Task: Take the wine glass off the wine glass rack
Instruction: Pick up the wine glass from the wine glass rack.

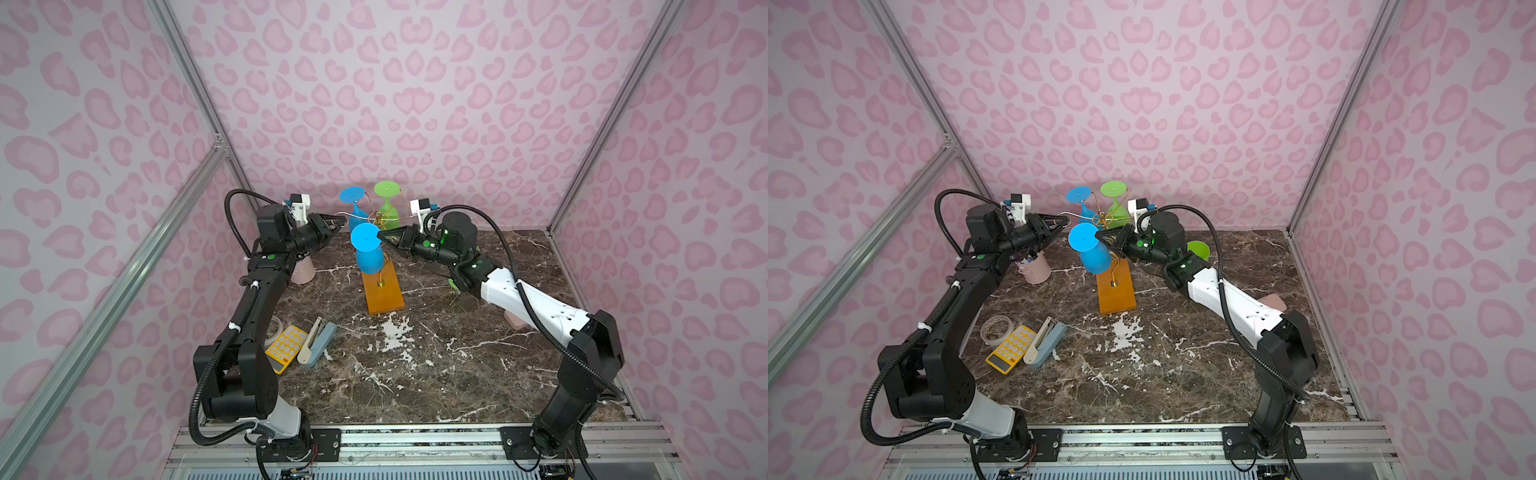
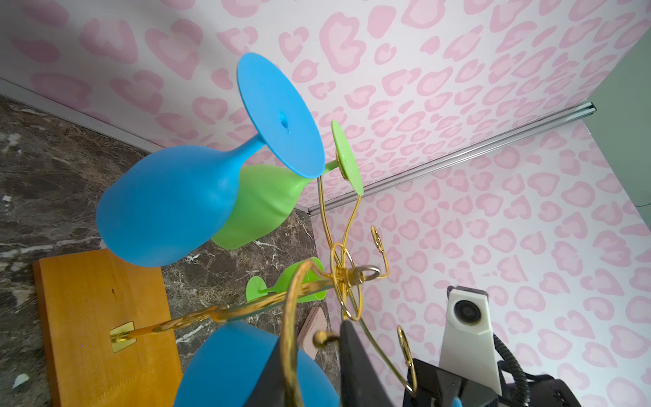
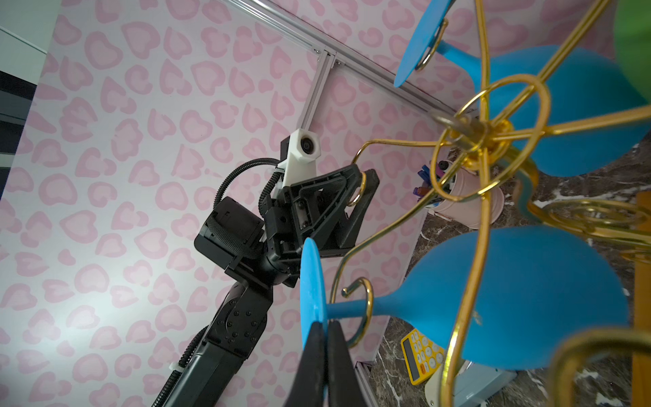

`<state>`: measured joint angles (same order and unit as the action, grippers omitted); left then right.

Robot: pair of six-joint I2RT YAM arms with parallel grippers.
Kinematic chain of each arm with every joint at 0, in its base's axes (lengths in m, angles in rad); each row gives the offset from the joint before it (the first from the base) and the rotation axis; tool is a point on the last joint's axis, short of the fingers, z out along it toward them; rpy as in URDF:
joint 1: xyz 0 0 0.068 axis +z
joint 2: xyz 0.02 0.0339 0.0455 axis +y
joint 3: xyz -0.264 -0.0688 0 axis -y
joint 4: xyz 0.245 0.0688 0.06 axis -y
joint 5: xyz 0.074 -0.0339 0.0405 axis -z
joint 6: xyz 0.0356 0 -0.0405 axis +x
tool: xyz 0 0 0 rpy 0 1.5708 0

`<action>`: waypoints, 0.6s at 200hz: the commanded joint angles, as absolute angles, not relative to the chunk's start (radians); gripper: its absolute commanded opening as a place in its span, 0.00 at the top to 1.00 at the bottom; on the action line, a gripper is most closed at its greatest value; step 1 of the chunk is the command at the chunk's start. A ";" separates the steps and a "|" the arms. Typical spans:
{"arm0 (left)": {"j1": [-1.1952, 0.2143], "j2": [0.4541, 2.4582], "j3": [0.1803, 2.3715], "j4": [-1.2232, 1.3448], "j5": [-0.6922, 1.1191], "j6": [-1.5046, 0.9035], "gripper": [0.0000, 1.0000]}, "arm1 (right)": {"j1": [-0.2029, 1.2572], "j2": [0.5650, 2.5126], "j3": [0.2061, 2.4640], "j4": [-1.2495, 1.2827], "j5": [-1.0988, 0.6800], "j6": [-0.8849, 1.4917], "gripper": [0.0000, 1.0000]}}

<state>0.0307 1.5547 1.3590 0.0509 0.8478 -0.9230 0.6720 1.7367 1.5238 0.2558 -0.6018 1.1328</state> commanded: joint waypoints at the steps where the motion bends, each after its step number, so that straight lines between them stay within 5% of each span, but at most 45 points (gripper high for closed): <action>1: 0.030 1.561 1.375 0.104 0.883 -0.929 0.76 | 0.679 1.737 1.524 0.282 -0.613 1.132 1.00; 120: 0.029 1.565 1.374 0.110 0.887 -0.936 0.78 | 0.692 1.739 1.531 0.267 -0.583 1.114 1.00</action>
